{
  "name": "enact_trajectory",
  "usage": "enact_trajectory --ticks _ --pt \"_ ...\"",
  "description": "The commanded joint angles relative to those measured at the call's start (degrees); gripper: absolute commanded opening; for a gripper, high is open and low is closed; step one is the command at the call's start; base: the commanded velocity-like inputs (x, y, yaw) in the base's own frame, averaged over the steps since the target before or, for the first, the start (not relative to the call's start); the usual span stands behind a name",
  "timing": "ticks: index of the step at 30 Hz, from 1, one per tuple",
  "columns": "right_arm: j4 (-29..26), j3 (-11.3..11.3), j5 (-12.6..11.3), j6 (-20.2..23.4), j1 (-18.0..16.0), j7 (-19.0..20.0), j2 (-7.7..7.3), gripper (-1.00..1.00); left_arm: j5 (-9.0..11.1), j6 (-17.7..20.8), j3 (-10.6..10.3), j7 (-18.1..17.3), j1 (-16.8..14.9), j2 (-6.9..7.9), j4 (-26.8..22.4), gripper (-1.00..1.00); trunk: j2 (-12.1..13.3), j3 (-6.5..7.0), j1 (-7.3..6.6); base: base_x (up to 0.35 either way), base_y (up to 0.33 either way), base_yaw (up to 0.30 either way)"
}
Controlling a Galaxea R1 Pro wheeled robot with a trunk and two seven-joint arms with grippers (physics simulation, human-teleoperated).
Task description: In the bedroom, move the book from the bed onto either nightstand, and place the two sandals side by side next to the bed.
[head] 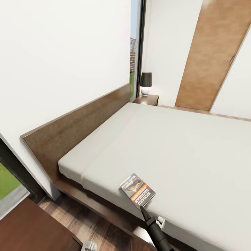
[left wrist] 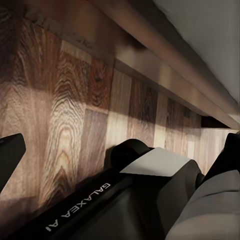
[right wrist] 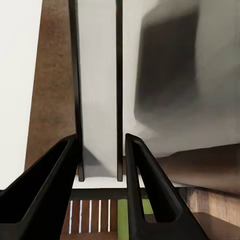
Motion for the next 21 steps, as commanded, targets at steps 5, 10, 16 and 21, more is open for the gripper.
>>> enact_trajectory --ticks 5,10,16,21 --pt "0.03 -0.41 0.25 0.11 -0.04 0.21 0.03 -1.00 0.43 0.57 -0.10 -0.17 -0.02 0.02 0.00 1.00 1.99 0.85 -1.11 0.000 0.000 0.000" --pt "0.03 -0.41 0.25 0.11 -0.04 0.21 0.03 -1.00 0.43 0.57 -0.12 -0.19 -0.02 -0.01 0.00 1.00 3.99 1.75 -2.20 0.000 0.000 0.000" --pt "0.03 -0.40 0.25 0.18 -0.04 0.21 0.03 -1.00 0.43 0.57 -0.12 -0.16 -0.02 -0.06 0.00 1.00 6.40 2.83 -3.52 0.000 0.000 0.000" --pt "0.03 -0.41 0.25 0.19 -0.04 0.25 0.03 -1.00 0.43 0.57 -0.12 -0.18 -0.02 -0.07 0.00 1.00 8.40 3.72 -4.62 0.000 0.000 0.000"
